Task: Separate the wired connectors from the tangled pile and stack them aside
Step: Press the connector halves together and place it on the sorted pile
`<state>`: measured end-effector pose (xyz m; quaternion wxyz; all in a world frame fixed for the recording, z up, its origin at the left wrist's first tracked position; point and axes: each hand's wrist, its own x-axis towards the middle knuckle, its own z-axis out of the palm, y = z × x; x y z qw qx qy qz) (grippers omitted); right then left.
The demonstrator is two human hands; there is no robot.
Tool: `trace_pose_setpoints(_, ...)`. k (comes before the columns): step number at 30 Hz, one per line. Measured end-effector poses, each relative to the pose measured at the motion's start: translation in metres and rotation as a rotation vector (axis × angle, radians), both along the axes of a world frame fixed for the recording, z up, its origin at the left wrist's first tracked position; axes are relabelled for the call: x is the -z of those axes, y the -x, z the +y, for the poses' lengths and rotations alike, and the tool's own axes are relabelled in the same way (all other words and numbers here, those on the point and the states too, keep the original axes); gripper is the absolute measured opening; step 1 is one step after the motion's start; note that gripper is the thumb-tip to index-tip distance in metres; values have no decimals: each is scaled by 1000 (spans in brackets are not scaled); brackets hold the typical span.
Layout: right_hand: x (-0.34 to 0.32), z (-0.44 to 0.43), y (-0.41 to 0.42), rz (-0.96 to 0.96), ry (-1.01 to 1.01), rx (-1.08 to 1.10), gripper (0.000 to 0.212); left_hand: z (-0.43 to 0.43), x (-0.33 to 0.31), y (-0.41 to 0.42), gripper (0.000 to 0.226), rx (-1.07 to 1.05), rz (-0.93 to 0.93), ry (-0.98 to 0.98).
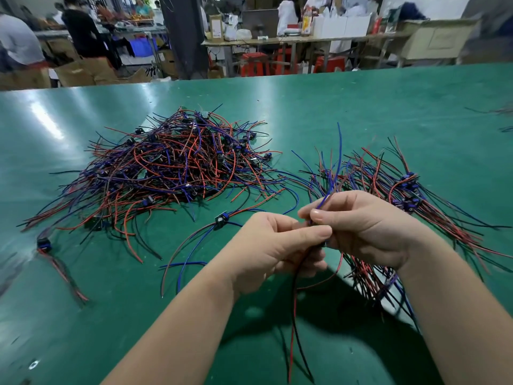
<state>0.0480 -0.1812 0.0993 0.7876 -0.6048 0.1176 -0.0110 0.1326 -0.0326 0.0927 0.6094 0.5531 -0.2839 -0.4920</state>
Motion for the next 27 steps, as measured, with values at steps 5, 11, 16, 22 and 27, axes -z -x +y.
trace_pose_setpoints(5, 0, -1, -9, -26, 18, 300, 16, -1, 5, -3, 20, -6, -45, -53)
trace_pose_setpoints(11, -3, -26, -6, -205, -190, 777, 18, 5, 4, 0, 17, 288, -160, -85)
trace_pose_setpoints(16, -2, -40, -5, -212, -359, 965, 23, 7, 4, 0, 14, 291, -197, 10)
trace_pose_setpoints(22, 4, -25, -11, -78, -126, 722, 19, 1, 0, -14, 7, -131, 237, 288)
trace_pose_setpoints(27, 5, -4, -6, -51, 235, 52, 41, 5, -5, -20, 16, -322, 501, 388)
